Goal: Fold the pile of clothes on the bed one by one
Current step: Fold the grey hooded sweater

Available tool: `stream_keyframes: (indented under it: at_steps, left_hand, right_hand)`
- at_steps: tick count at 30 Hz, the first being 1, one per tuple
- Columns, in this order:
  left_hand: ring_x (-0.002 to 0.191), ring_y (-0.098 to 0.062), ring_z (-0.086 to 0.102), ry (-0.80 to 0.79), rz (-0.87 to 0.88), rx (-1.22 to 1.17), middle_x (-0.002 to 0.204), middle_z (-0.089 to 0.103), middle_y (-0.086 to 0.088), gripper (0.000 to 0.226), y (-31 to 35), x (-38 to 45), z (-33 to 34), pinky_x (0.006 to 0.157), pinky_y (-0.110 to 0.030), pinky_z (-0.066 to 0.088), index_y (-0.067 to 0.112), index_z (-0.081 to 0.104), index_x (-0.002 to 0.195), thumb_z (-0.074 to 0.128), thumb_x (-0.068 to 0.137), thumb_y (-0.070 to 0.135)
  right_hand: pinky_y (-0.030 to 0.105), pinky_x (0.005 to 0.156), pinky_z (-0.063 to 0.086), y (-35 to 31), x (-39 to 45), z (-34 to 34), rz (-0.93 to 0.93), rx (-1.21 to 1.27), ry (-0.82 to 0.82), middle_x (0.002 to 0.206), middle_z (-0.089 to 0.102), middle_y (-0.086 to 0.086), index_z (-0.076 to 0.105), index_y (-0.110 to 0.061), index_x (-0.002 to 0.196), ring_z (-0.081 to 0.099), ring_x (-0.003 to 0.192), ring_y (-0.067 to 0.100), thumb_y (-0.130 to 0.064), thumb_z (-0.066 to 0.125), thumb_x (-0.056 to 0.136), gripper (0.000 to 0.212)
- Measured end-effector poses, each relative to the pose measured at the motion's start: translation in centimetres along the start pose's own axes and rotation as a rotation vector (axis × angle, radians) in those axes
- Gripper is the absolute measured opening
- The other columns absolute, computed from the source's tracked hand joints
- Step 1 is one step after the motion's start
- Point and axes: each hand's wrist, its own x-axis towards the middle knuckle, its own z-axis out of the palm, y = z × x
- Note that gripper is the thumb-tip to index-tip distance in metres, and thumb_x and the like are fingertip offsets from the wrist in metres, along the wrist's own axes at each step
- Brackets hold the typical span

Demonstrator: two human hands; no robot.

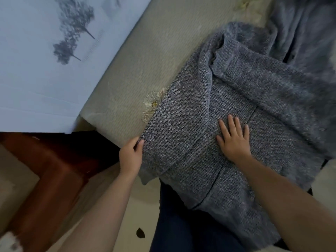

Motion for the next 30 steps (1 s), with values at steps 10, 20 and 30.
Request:
stream_keyframes:
  at_steps: [10, 20, 30]
  left_hand:
    - [0.099, -0.029, 0.059, 0.057, -0.371, -0.493, 0.108, 0.060, -0.017, 0.027, 1.5, 3.2, -3.7, 0.087, -0.038, 0.047, -0.001, 0.056, 0.116, 0.050, 0.093, 0.012]
    - [0.065, -0.011, 0.060, -0.298, -0.028, -1.038, 0.079, 0.060, -0.002, 0.027, 24.7, 7.1, -1.9, 0.057, -0.024, 0.054, 0.002, 0.049, 0.120, 0.044, 0.095, 0.006]
    - [0.112, -0.022, 0.048, -1.134, 0.087, -0.513, 0.111, 0.056, -0.007, 0.035, 35.6, -6.0, 15.9, 0.100, -0.041, 0.039, 0.002, 0.044, 0.128, 0.035, 0.099, 0.019]
  right_hand:
    - [0.038, 0.109, -0.016, -0.1, 0.2, 1.1, 0.010, 0.061, 0.150, 0.156, 0.003, 0.002, 0.015, -0.026, 0.146, -0.003, 0.143, 0.022, -0.049, 0.017, 0.093, 0.057]
    - [0.039, 0.114, 0.012, 2.7, -3.0, -2.4, -0.021, 0.731, 0.223, 0.155, 0.011, 0.004, 0.019, -0.015, 0.145, 0.011, 0.142, 0.021, -0.030, 0.038, 0.097, 0.054]
    - [0.027, 0.109, 0.022, 12.6, -11.3, -2.3, 0.457, 1.243, 0.606, 0.148, 0.030, 0.009, 0.026, -0.006, 0.142, 0.027, 0.137, 0.020, -0.016, 0.042, 0.096, 0.050]
